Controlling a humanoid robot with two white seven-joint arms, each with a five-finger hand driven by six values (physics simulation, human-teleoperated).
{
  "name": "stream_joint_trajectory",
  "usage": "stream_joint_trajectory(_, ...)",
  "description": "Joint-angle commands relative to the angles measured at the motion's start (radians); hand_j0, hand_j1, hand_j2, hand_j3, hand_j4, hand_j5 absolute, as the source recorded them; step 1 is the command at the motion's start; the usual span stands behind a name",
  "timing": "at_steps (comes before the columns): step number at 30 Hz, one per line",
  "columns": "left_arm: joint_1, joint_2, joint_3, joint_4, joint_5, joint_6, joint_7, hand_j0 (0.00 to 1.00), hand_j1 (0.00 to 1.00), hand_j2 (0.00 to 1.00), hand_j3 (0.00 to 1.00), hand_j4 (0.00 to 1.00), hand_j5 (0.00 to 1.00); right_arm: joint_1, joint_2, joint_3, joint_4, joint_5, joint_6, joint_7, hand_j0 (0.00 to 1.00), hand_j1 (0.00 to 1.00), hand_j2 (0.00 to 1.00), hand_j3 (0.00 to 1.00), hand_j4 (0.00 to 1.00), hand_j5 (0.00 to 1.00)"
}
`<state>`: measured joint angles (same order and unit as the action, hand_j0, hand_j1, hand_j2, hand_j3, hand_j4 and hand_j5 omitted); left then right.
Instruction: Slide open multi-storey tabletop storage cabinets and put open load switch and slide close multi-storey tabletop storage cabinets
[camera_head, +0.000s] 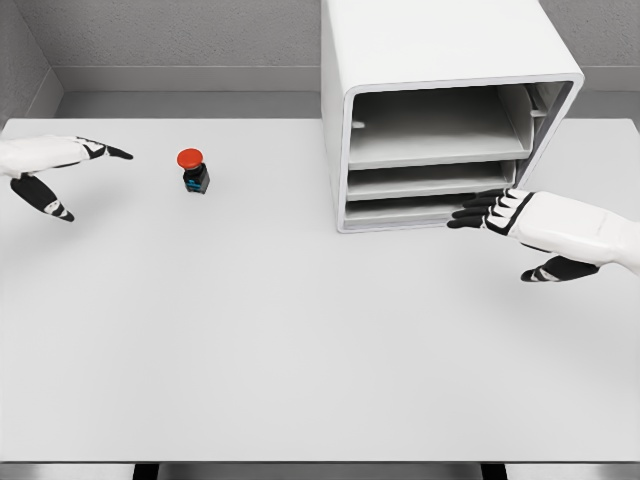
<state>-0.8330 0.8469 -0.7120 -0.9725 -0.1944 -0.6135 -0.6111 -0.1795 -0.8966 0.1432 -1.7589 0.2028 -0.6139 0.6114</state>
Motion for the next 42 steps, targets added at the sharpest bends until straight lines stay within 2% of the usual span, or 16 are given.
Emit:
stream_joint_trajectory(1,-0.002,0.000,0.000,0.000,0.004,0.003,0.000,1.00,1.00,1.00,1.00,1.00,1.00,0.002,-0.002,0.001,-0.001,-0.006,0.003,0.000,1.00,1.00,1.00,1.00,1.00,1.00)
stream_joint_trajectory(4,-0.008,-0.014,-0.001,0.003,0.001,0.003,0.000,1.00,1.00,1.00,1.00,1.00,1.00,0.003,-0.001,-0.001,-0.001,-0.006,0.003,0.000,1.00,1.00,1.00,1.00,1.00,1.00)
stream_joint_trajectory(5,-0.020,-0.041,-0.001,0.006,-0.031,0.003,0.000,1.00,1.00,1.00,1.00,1.00,1.00,0.003,-0.001,-0.001,-0.001,-0.008,0.003,0.000,1.00,1.00,1.00,1.00,1.00,1.00)
stream_joint_trajectory(6,-0.049,-0.118,-0.001,0.050,-0.103,0.003,0.000,1.00,1.00,1.00,1.00,1.00,1.00,0.002,-0.001,-0.001,-0.001,-0.008,0.003,0.000,1.00,1.00,1.00,1.00,1.00,1.00)
stream_joint_trajectory(8,-0.123,-0.268,-0.001,0.228,-0.223,0.003,0.000,1.00,1.00,1.00,1.00,1.00,1.00,-0.032,-0.001,0.001,-0.001,-0.009,0.003,0.000,1.00,1.00,1.00,1.00,1.00,1.00)
stream_joint_trajectory(9,-0.141,-0.315,-0.001,0.284,-0.247,0.003,0.000,1.00,1.00,1.00,1.00,1.00,1.00,-0.052,0.001,0.001,-0.001,-0.009,0.003,0.000,1.00,1.00,1.00,1.00,1.00,1.00)
stream_joint_trajectory(10,-0.144,-0.318,-0.001,0.291,-0.247,0.003,0.000,1.00,1.00,1.00,1.00,1.00,1.00,-0.066,0.002,0.004,0.001,-0.009,0.003,0.000,1.00,1.00,1.00,1.00,1.00,1.00)
stream_joint_trajectory(12,-0.146,-0.327,-0.001,0.293,-0.247,0.003,0.000,1.00,1.00,1.00,1.00,1.00,1.00,-0.087,0.015,0.007,0.001,-0.011,0.003,0.000,1.00,1.00,1.00,1.00,1.00,1.00)
stream_joint_trajectory(13,-0.150,-0.339,-0.004,0.293,-0.249,0.003,0.000,1.00,1.00,1.00,1.00,1.00,1.00,-0.123,0.019,0.047,0.004,-0.009,0.003,0.000,1.00,1.00,1.00,1.00,1.00,1.00)
stream_joint_trajectory(16,-0.210,-0.381,-0.032,0.293,-0.246,0.003,0.000,1.00,1.00,1.00,1.00,1.00,1.00,-0.216,0.038,0.156,0.013,0.026,0.003,0.000,1.00,1.00,1.00,1.00,1.00,1.00)
stream_joint_trajectory(18,-0.253,-0.390,-0.024,0.291,-0.243,0.003,0.000,1.00,1.00,1.00,1.00,1.00,1.00,-0.247,0.041,0.185,0.021,0.047,0.003,0.000,1.00,1.00,1.00,1.00,1.00,1.00)
stream_joint_trajectory(20,-0.250,-0.413,-0.030,0.291,-0.247,0.003,0.000,1.00,1.00,1.00,1.00,1.00,1.00,-0.273,0.044,0.202,0.027,0.055,0.003,0.000,1.00,1.00,1.00,1.00,1.00,1.00)
stream_joint_trajectory(24,-0.242,-0.419,-0.072,0.288,-0.247,0.003,0.000,1.00,1.00,1.00,1.00,1.00,1.00,-0.347,0.068,0.277,0.088,0.076,0.105,0.000,1.00,1.00,1.00,1.00,1.00,1.00)
stream_joint_trajectory(29,-0.239,-0.419,-0.096,0.290,-0.255,0.003,0.000,1.00,1.00,1.00,1.00,1.00,1.00,-0.431,0.111,0.337,0.226,0.079,0.106,0.000,1.00,1.00,1.00,1.00,1.00,1.00)
stream_joint_trajectory(34,-0.230,-0.410,-0.099,0.293,-0.269,0.003,0.000,0.95,0.95,0.95,0.95,0.95,0.95,-0.482,0.130,0.375,0.295,0.095,0.105,0.000,1.00,1.00,1.00,1.00,1.00,1.00)
stream_joint_trajectory(42,-0.222,-0.405,-0.101,0.293,-0.270,0.003,0.000,0.83,0.83,0.83,0.83,0.83,0.83,-0.528,0.136,0.447,0.315,0.124,0.137,0.000,1.00,1.00,1.00,1.00,1.00,1.00)
